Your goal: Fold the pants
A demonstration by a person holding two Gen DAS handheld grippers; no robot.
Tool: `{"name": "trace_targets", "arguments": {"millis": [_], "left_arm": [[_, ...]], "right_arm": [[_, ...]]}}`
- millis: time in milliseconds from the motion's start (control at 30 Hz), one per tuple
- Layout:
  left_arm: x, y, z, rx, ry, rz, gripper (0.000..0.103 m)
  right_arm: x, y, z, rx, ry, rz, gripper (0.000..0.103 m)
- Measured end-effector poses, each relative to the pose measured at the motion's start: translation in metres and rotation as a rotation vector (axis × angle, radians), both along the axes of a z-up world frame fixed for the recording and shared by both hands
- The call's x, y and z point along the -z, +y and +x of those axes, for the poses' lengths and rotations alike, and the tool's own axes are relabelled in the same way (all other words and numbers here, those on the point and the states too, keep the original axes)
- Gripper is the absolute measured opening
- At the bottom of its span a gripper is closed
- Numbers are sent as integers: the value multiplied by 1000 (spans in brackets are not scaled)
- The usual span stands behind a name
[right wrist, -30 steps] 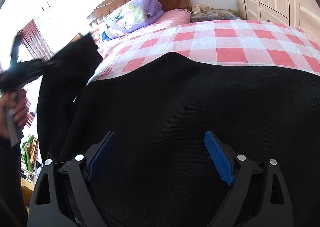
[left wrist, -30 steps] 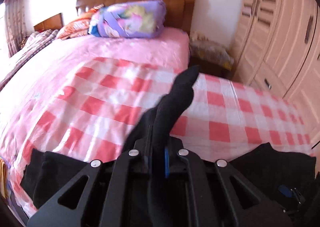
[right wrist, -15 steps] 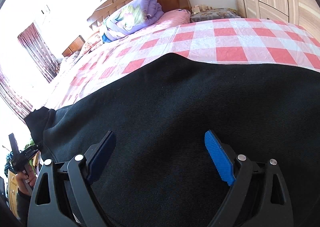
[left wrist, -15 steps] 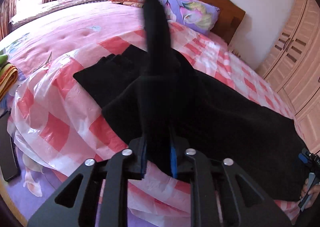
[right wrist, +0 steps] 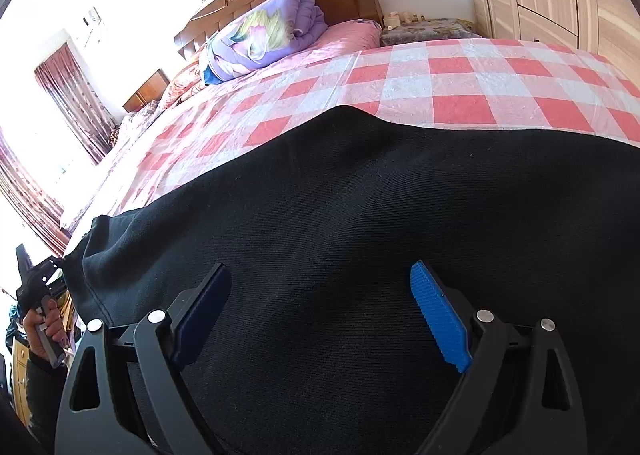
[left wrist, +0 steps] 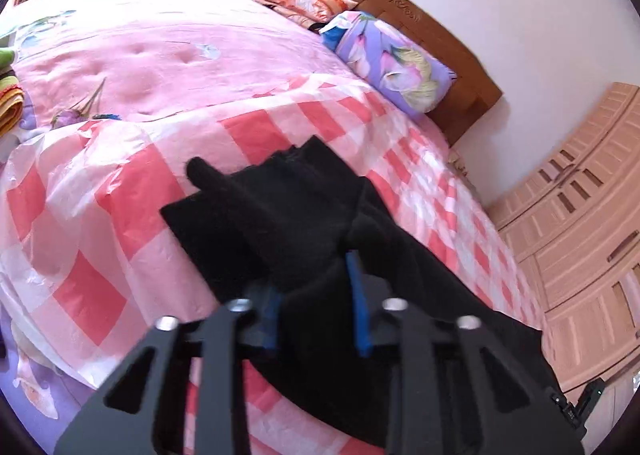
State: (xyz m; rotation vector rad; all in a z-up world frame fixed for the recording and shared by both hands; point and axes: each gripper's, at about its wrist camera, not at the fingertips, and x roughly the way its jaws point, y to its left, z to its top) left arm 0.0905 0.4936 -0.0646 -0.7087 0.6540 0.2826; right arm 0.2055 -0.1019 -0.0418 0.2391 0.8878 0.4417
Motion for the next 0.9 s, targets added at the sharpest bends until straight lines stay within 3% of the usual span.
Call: {"name": "trace_targets", "arguments": {"millis": [100, 167, 200, 233, 300, 400, 467, 533, 600, 700, 800, 900], "left_arm": [[6, -2, -10, -84, 43, 10, 18], [10, -4, -18, -125, 58, 24, 32], [11, -4, -21, -143, 69, 45, 46], [9, -7, -23, -155, 94, 74, 74], [-4, -11, -37, -187, 77, 158, 91], [-32, -24, -55, -222, 13, 313, 92], [-54, -36, -58, -218, -46, 405, 92], [-73, -50, -32, -76, -61, 453, 92], [-80, -69, 5, 100, 5, 494, 91], [-74, -90, 63, 374, 70, 473, 86], [-63, -82, 89, 376, 140, 413, 69], [-58, -65, 82, 280, 128, 323, 66]], "right_arm": [[0, -1, 0, 0, 1, 9, 89], [-1, 0, 0, 3, 3, -3, 89], [-3, 3, 0, 4, 4, -29, 88], [-6, 9, 0, -1, 3, -69, 88], [-19, 27, -1, -66, -52, -102, 88], [-47, 72, 3, -214, -189, -131, 88], [-60, 112, 13, -334, -231, -143, 86], [-67, 153, 26, -461, -244, -123, 76], [-66, 193, 40, -558, -223, -120, 68], [-55, 252, 51, -678, -193, -160, 61], [-39, 302, 45, -792, -206, -226, 53], [-27, 331, 44, -843, -199, -289, 49]]}}
